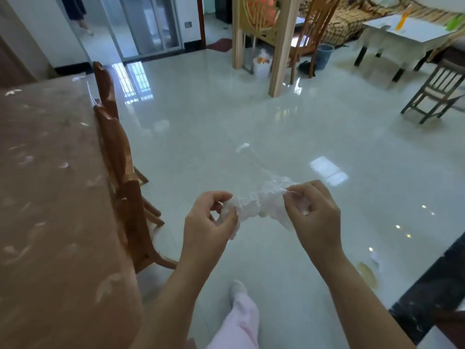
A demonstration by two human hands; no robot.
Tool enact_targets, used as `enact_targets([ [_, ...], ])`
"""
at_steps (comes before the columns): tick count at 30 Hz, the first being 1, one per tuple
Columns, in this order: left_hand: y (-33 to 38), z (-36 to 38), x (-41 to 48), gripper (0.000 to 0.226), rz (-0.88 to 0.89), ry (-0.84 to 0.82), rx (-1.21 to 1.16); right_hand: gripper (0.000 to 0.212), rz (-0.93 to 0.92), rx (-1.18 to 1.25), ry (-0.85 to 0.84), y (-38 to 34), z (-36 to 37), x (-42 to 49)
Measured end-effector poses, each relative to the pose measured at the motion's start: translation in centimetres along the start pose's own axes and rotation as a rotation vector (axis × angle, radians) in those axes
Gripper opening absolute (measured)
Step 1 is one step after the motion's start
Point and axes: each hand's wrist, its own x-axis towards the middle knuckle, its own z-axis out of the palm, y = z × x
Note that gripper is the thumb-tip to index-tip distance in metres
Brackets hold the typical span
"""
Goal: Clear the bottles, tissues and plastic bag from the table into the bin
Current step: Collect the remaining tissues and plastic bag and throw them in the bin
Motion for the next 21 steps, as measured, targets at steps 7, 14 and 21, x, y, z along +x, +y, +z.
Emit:
enact_targets([
  [7, -0.6, 4.6, 13.1, 0.024, -0.045, 0.061, -0.062, 0.002, -0.055, -0.029, -0.071, 5.4, 4.9, 13.1],
  [14, -0.1, 7.1, 23.5, 0.024, -0.043, 0.125, -0.05, 0.003, -0.089, 0.002, -0.091, 8.2, 9.5, 23.5],
  [21, -1.2, 9.6, 33.3, 0.025, -0.086, 0.18, 0.003, 0.004, -0.075, 0.09, -0.091, 12.3, 15.2, 32.5],
])
